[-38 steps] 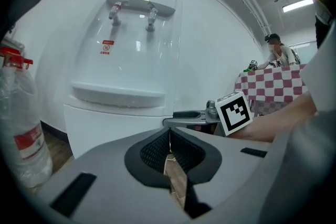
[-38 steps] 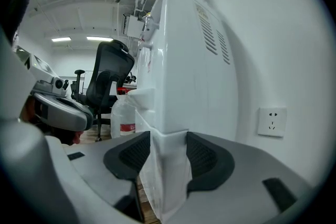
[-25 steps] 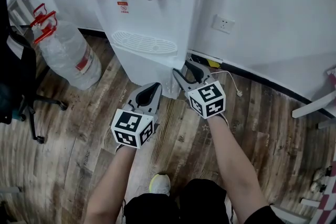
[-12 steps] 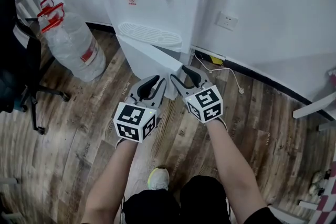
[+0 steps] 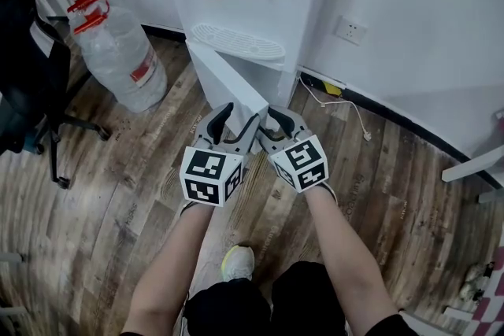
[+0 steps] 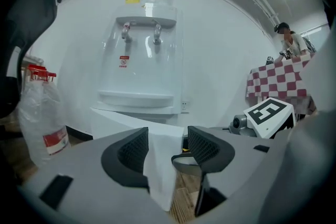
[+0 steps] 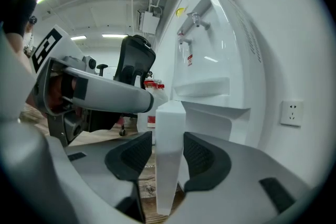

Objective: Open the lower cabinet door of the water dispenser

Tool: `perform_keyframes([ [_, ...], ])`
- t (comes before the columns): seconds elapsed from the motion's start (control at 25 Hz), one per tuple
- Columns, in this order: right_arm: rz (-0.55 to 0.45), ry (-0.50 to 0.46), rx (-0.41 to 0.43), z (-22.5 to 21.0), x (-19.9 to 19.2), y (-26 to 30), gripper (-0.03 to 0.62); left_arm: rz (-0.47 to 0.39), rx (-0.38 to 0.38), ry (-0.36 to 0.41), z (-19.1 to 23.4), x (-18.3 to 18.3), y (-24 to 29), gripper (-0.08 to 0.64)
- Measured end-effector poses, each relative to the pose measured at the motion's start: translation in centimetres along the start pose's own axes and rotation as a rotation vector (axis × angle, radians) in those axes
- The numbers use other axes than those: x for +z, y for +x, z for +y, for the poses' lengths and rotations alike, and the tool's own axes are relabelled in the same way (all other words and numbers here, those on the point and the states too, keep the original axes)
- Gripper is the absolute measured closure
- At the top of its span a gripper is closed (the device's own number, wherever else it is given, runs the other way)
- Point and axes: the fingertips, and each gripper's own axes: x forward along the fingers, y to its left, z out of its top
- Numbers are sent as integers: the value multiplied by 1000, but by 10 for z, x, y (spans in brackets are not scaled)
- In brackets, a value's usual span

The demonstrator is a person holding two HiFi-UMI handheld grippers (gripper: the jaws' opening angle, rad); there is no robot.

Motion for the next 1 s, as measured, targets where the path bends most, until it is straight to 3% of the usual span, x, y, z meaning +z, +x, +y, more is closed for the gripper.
perform_keyframes([
  [0.52, -31, 28, 64, 50, 4, 2, 405, 7, 143, 64, 13, -6, -18, 208],
  [1.0, -53, 39, 127, 86, 6, 6, 407, 16, 206, 14, 32, -21, -33, 204],
])
